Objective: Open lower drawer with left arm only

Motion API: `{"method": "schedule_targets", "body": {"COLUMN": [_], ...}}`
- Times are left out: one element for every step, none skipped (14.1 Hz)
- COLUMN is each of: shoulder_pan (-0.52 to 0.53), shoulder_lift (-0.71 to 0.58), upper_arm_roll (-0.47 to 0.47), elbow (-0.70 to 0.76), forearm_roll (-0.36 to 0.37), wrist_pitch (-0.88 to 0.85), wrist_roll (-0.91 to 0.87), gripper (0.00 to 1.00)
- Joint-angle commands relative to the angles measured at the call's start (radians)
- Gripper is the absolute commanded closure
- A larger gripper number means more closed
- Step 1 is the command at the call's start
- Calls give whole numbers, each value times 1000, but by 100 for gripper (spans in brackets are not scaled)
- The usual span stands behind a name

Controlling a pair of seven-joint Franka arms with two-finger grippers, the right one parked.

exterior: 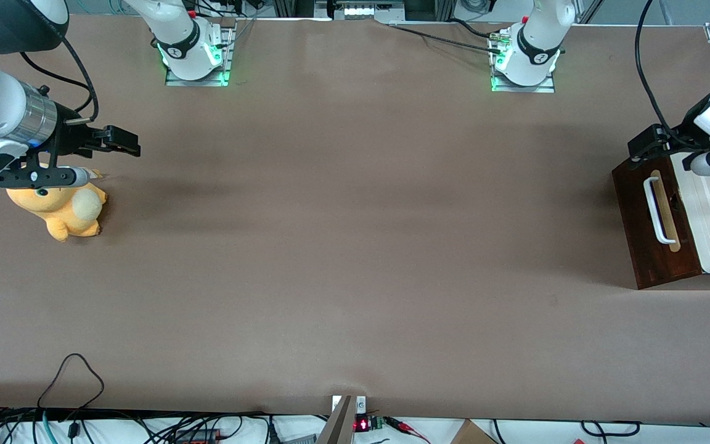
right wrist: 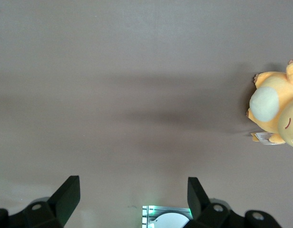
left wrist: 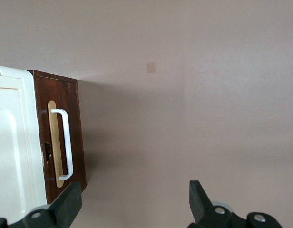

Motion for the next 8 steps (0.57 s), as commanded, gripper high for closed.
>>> {"method": "schedule_targets", "body": {"shoulder_pan": [7, 7, 7, 7, 7, 7, 7, 7], "shoulder_lift": [-2, -2, 1, 4, 7, 9, 10, 9], "upper_arm_roll": [-1, -1, -1, -1, -1, -1, -1, 0], "elbow": [24, 33, 48, 54, 55, 50, 47, 41], "forearm_roll": [-23, -23, -23, -18, -20, -24, -30, -30], "wrist_pitch": [-55, -77, -77, -79, -77, -77, -74, -80], "wrist_roll": [15, 17, 14, 6, 13, 17, 18, 20], "gripper": [0, 0, 0, 0, 0, 0, 0, 0]}}
